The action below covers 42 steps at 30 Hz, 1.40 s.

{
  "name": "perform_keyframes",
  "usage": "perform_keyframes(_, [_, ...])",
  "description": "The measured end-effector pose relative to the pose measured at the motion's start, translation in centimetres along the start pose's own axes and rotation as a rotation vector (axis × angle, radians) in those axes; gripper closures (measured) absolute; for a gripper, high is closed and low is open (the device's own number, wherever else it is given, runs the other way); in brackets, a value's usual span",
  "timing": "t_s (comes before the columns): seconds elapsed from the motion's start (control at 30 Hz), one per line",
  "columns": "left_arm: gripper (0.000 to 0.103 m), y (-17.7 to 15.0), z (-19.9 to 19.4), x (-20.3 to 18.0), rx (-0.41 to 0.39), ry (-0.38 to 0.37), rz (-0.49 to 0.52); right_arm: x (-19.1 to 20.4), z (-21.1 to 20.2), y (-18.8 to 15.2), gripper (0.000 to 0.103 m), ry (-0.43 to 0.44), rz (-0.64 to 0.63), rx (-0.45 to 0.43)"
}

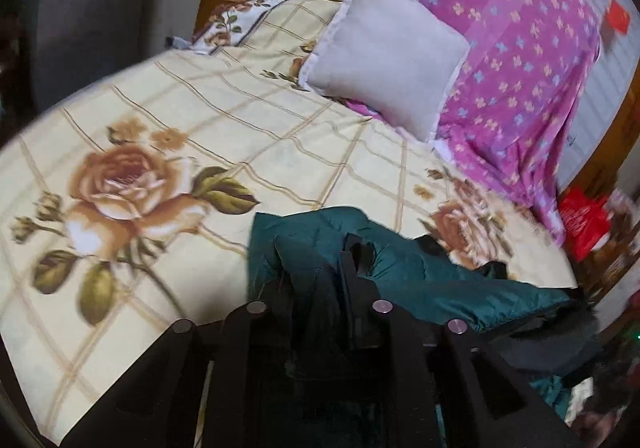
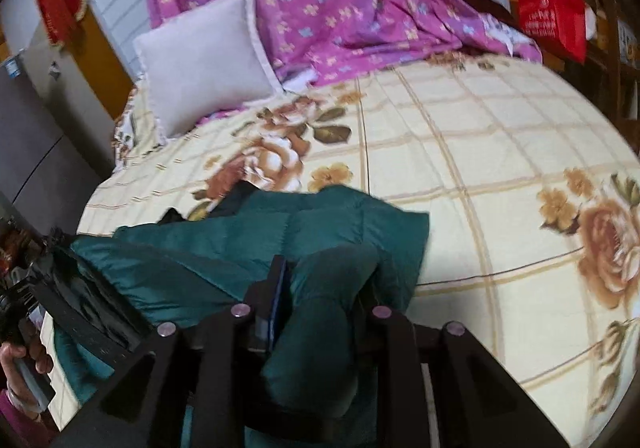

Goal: Fold large clothes
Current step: 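Lift the hem with both grippers and fold it toward the collar, then lower the folded hem onto the jacket and open both grippers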

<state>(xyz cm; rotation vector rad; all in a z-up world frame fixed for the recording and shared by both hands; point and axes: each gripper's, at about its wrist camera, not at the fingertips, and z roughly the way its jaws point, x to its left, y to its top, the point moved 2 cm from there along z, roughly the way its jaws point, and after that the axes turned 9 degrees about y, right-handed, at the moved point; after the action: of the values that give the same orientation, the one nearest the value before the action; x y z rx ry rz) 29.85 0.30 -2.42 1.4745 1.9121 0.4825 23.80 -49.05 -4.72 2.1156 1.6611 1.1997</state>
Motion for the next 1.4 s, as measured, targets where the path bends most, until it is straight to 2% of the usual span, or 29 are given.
perform_keyframes(0.17, [0.09, 1.2, -1.8, 0.9, -0.017, -0.105, -0.031, -0.3, 1.2, 0.1, 0.075, 0.002, 0.016, -0.004])
perform_keyframes(0.23, [0.082, 1.8, -3.2, 0.9, -0.047, -0.111, -0.023, -0.3, 1.3, 0.1, 0.075, 0.0, 0.021, 0.0])
perform_keyframes(0.3, [0.069, 2.1, -4.8, 0.7, -0.105, -0.066, 0.001, -0.3, 1.4, 0.3, 0.075, -0.004, 0.03, 0.0])
perform_keyframes(0.33, [0.066, 2.1, -5.6, 0.5, -0.131, -0.058, 0.013, -0.2, 1.5, 0.4, 0.074, -0.007, 0.034, 0.0])
perform_keyframes(0.5, [0.066, 1.2, -6.4, -1.4, -0.126, -0.038, 0.085, 0.1, 0.9, 1.2, 0.07, -0.002, 0.057, 0.0])
perform_keyframes(0.57, [0.066, 0.4, -5.8, -2.4, -0.108, -0.018, 0.12, 0.6, -0.2, 1.6, 0.064, 0.012, 0.058, -0.022])
perform_keyframes(0.63, [0.066, -0.6, -4.8, -3.6, -0.084, 0.008, 0.159, 1.2, -1.2, 1.9, 0.047, 0.031, 0.048, -0.044])
perform_keyframes(0.77, [0.066, -2.5, -2.3, -5.1, -0.014, 0.076, 0.192, 2.5, -3.4, 2.6, 0.039, 0.056, 0.037, -0.08])
perform_keyframes(0.87, [0.066, -3.1, -1.3, -5.1, 0.003, 0.097, 0.179, 3.1, -5.7, 2.8, 0.038, 0.055, 0.044, -0.152])
perform_keyframes(0.97, [0.066, -3.1, -1.9, -4.9, -0.001, 0.08, 0.15, 3.9, -8.9, 3.1, 0.035, 0.07, 0.045, -0.276])
perform_keyframes(1.0, [0.066, -2.9, -2.6, -4.6, -0.015, 0.068, 0.129, 4.4, -9.5, 3.2, 0.033, 0.087, 0.032, -0.291])
perform_keyframes(1.03, [0.066, -2.8, -3.0, -4.4, -0.029, 0.061, 0.116, 5.1, -9.6, 3.1, 0.03, 0.108, 0.01, -0.287])
perform_keyframes(1.13, [0.066, -2.3, -5.0, -4.3, -0.099, 0.046, 0.102, 7.9, -8.1, 2.6, 0.028, 0.14, -0.08, -0.203])
perform_keyframes(1.23, [0.066, -2.3, -5.3, -5.0, -0.11, 0.05, 0.138, 10.3, -5.2, 1.4, 0.028, 0.165, -0.14, -0.105])
perform_keyframes(1.4, [0.066, -2.7, -3.3, -6.5, -0.079, 0.088, 0.211, 13.8, 1.4, -0.6, 0.028, 0.077, -0.288, 0.033])
